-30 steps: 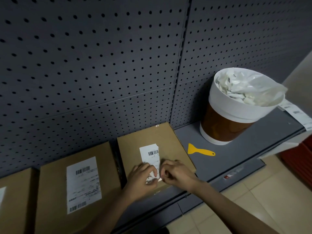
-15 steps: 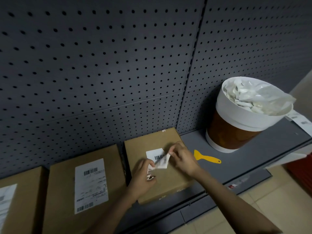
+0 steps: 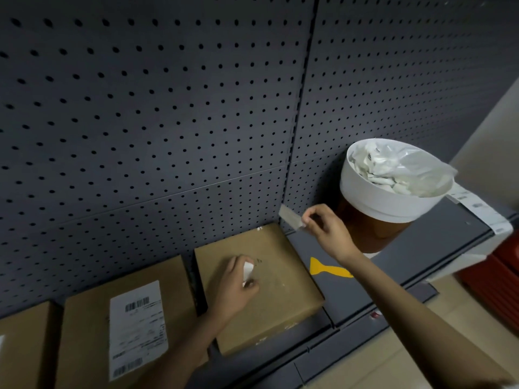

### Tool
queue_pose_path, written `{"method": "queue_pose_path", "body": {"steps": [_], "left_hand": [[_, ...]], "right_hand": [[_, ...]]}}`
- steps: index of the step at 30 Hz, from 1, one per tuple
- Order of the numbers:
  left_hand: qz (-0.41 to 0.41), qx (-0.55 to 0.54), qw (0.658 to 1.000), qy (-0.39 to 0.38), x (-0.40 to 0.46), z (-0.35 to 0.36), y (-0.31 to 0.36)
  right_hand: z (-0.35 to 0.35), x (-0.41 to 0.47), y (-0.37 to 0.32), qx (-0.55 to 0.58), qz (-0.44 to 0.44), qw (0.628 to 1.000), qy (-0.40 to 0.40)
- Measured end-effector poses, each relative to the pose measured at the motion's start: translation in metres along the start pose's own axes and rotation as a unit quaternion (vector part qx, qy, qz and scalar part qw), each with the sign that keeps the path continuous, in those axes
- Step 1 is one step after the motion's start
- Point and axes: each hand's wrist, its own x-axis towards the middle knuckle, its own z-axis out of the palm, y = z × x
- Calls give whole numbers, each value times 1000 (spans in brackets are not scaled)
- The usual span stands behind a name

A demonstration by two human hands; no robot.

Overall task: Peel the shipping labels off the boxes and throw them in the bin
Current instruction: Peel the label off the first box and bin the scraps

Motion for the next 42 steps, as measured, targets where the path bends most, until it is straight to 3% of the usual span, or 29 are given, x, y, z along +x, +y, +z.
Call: {"method": "queue_pose_path", "body": {"steps": [3, 9, 14, 17, 24, 32, 38, 42], "left_hand": [[3, -30, 999, 24, 17, -9, 20], [74, -111, 991, -26, 39, -14, 44], [71, -128, 989, 0, 50, -17, 52], [78, -154, 985, -25, 55, -21, 61], [160, -150, 975, -44, 83, -26, 111], [293, -102, 949, -55, 133, -17, 205], [296, -130, 945, -43, 160, -4, 266], [273, -163, 947, -51, 177, 17, 298]], "right_hand": [[9, -6, -4, -2, 9, 999, -46], [30, -9, -20, 45, -13, 993, -107], [34, -5, -26, 78, -11, 990, -119], [27, 0, -28, 65, -5, 991, -115], [-19, 18, -40, -53, -17, 998, 0], [-140, 31, -57, -196, -34, 968, 150], [-205, 34, -46, -282, 3, 944, 172], [-223, 38, -42, -302, -4, 945, 125]]}}
